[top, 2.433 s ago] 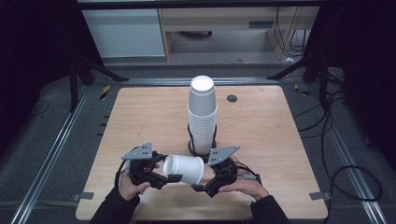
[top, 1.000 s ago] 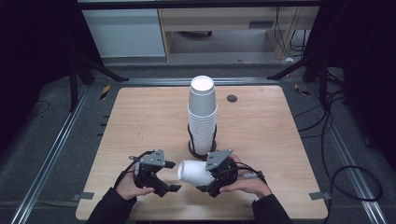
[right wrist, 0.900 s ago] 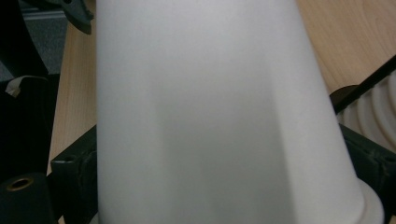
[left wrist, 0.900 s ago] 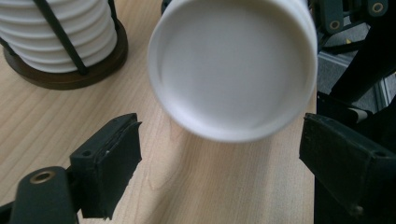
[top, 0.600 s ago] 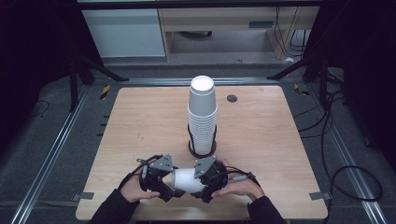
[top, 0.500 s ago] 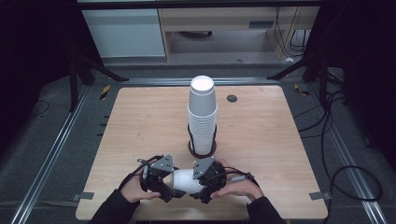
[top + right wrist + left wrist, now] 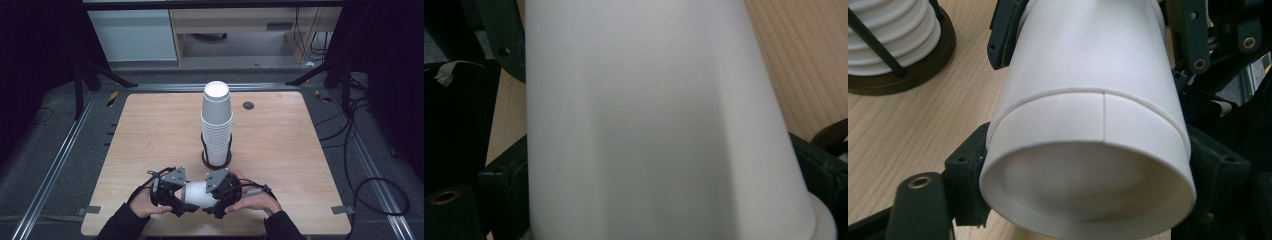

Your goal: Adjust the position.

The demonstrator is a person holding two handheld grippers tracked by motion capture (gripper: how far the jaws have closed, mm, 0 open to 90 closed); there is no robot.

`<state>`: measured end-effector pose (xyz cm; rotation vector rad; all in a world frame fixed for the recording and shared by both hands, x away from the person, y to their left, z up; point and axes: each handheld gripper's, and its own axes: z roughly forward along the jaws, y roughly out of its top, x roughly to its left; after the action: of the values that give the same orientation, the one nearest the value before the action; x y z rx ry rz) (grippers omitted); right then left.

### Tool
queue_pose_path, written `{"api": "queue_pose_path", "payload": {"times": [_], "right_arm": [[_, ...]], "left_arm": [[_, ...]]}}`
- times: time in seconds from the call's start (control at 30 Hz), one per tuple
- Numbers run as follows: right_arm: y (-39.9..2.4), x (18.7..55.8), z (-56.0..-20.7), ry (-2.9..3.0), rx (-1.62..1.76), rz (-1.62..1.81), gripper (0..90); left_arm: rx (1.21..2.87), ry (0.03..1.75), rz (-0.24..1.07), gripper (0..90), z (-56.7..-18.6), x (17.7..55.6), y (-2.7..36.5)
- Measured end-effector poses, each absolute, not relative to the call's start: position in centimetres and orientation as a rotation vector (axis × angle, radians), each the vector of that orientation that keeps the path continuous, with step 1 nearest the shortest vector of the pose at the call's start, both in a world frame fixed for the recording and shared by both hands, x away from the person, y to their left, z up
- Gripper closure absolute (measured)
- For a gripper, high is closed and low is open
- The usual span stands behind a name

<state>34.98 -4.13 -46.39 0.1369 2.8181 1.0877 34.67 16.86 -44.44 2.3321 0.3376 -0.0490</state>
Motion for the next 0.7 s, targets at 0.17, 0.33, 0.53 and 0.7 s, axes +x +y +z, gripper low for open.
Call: {"api": "queue_pose_path", "payload": {"times": [0.17,0.33,0.53,0.7], "right_arm": [[-4.4,35.1,-46.2,2.810,0.144,1.128,4.5],[-4.8,35.3,-45.8,2.791,0.156,1.153,3.6],[-5.8,35.5,-44.5,2.737,0.194,1.232,3.3],[-7.4,35.8,-43.3,2.680,0.254,1.306,3.5]], "left_arm": [[2.333,0.330,-0.043,22.0,-44.4,34.6,16.9],[2.334,0.337,-0.036,22.5,-44.4,34.8,17.2],[2.332,0.356,-0.017,22.5,-44.5,35.2,17.9],[2.290,0.399,-0.001,22.5,-44.2,35.7,19.1]]}}
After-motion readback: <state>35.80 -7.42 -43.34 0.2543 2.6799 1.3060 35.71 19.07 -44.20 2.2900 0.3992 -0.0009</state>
